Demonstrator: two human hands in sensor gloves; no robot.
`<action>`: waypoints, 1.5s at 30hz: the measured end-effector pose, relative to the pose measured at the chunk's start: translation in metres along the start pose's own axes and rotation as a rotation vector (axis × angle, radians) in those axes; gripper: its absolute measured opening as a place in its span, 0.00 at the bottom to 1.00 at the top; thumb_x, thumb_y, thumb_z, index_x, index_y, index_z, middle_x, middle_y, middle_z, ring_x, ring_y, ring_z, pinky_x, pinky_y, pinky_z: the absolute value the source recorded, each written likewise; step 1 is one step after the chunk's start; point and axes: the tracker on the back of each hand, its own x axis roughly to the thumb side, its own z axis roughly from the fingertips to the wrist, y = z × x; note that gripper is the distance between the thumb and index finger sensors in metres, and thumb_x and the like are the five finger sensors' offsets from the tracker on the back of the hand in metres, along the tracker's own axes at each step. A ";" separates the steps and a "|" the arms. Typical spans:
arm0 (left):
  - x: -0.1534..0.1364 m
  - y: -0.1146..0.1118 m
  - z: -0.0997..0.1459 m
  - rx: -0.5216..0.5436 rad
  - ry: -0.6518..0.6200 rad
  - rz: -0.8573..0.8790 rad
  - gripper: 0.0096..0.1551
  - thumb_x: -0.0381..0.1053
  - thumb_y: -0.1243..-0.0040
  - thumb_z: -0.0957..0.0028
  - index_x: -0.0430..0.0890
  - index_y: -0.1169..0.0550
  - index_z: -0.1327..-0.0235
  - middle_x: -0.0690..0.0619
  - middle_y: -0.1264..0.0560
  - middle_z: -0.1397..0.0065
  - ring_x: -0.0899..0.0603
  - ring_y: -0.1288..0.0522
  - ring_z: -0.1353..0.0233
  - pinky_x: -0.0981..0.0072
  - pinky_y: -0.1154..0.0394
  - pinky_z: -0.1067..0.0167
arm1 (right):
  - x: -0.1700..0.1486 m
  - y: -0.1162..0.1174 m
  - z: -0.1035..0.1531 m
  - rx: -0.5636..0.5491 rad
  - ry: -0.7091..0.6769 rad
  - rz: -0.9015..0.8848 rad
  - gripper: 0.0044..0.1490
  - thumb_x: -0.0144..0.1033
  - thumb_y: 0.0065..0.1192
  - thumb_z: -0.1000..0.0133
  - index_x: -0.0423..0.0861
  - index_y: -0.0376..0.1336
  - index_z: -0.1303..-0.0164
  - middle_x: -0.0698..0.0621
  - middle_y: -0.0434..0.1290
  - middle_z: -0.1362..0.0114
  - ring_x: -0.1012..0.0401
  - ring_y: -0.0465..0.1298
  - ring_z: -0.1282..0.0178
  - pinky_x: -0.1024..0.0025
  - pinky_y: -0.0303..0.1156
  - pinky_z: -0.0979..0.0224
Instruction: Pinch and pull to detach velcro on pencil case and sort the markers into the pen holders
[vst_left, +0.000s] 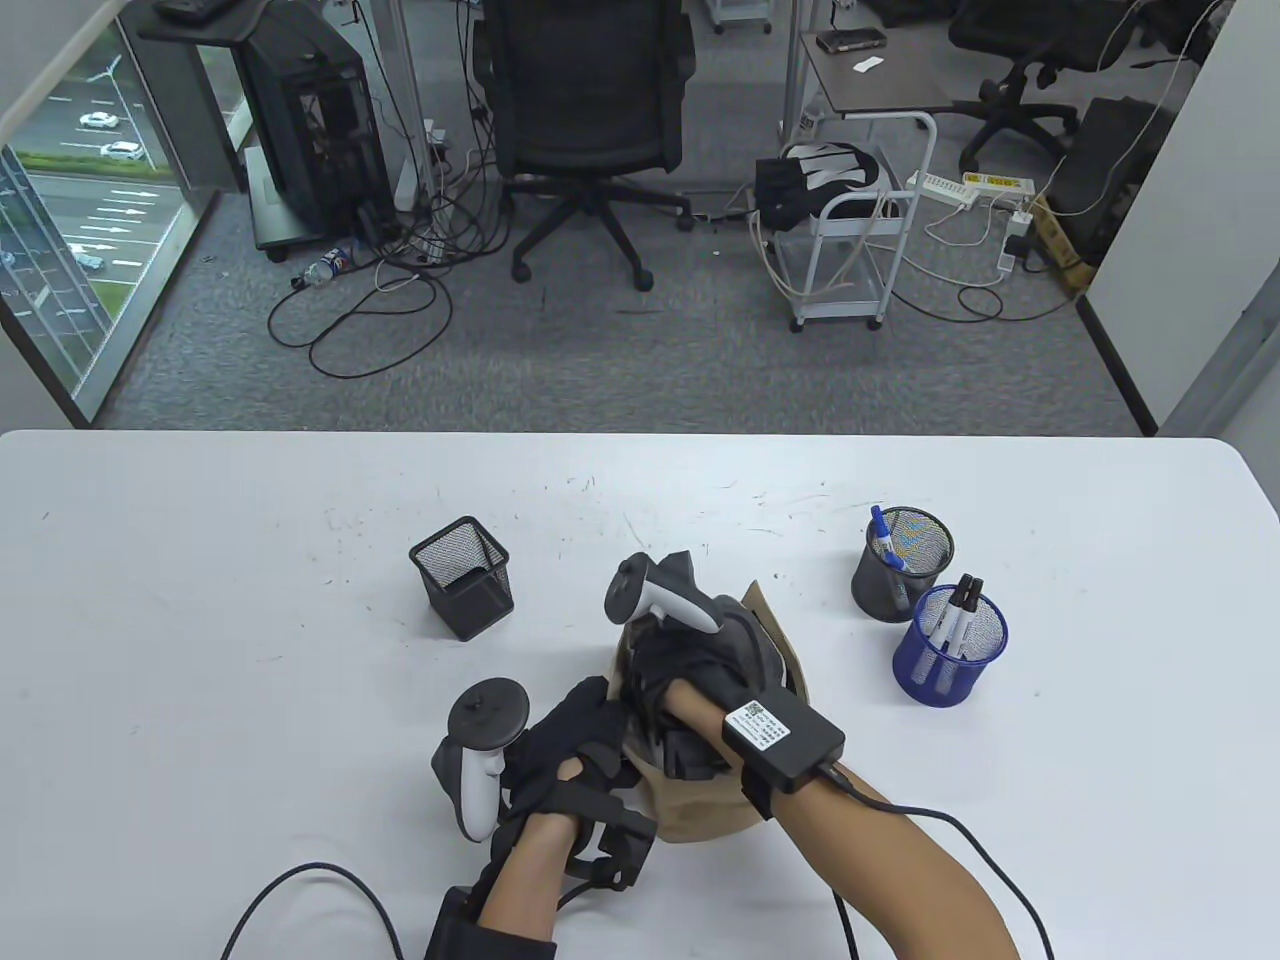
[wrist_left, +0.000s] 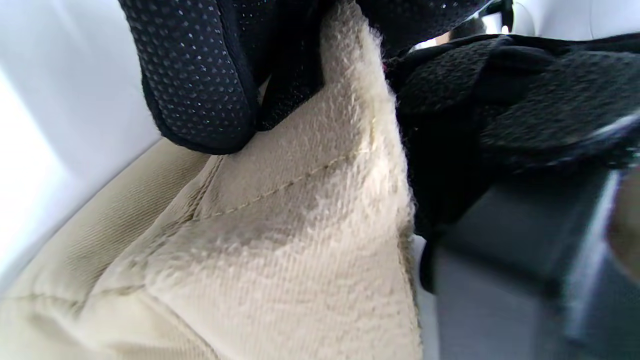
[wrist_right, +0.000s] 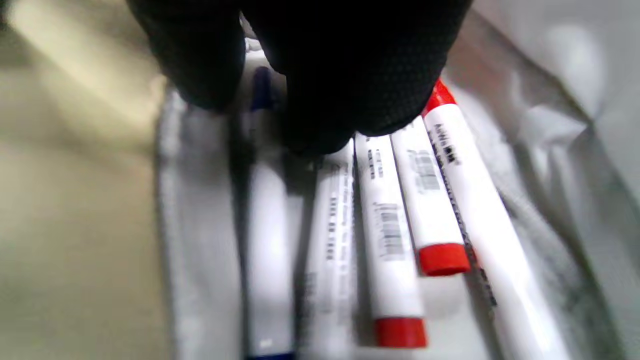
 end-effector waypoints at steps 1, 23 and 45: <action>0.000 0.000 0.000 0.006 0.004 0.000 0.39 0.50 0.42 0.40 0.34 0.34 0.19 0.28 0.27 0.25 0.28 0.18 0.35 0.58 0.11 0.55 | 0.003 0.001 0.000 -0.025 0.008 0.039 0.41 0.45 0.78 0.53 0.35 0.69 0.33 0.38 0.83 0.40 0.55 0.89 0.55 0.64 0.84 0.55; 0.000 -0.002 0.000 -0.015 -0.008 -0.013 0.38 0.51 0.42 0.40 0.36 0.34 0.19 0.30 0.27 0.24 0.30 0.18 0.34 0.59 0.11 0.54 | -0.047 -0.068 0.070 -0.174 -0.177 -0.237 0.33 0.46 0.81 0.53 0.43 0.73 0.41 0.45 0.84 0.45 0.56 0.87 0.62 0.63 0.81 0.56; 0.001 -0.005 0.000 -0.024 -0.017 -0.016 0.38 0.51 0.42 0.40 0.35 0.34 0.19 0.30 0.27 0.24 0.30 0.18 0.34 0.58 0.11 0.54 | -0.286 -0.122 0.086 -0.838 0.258 -0.724 0.30 0.38 0.80 0.53 0.49 0.73 0.39 0.45 0.83 0.38 0.53 0.87 0.53 0.61 0.82 0.52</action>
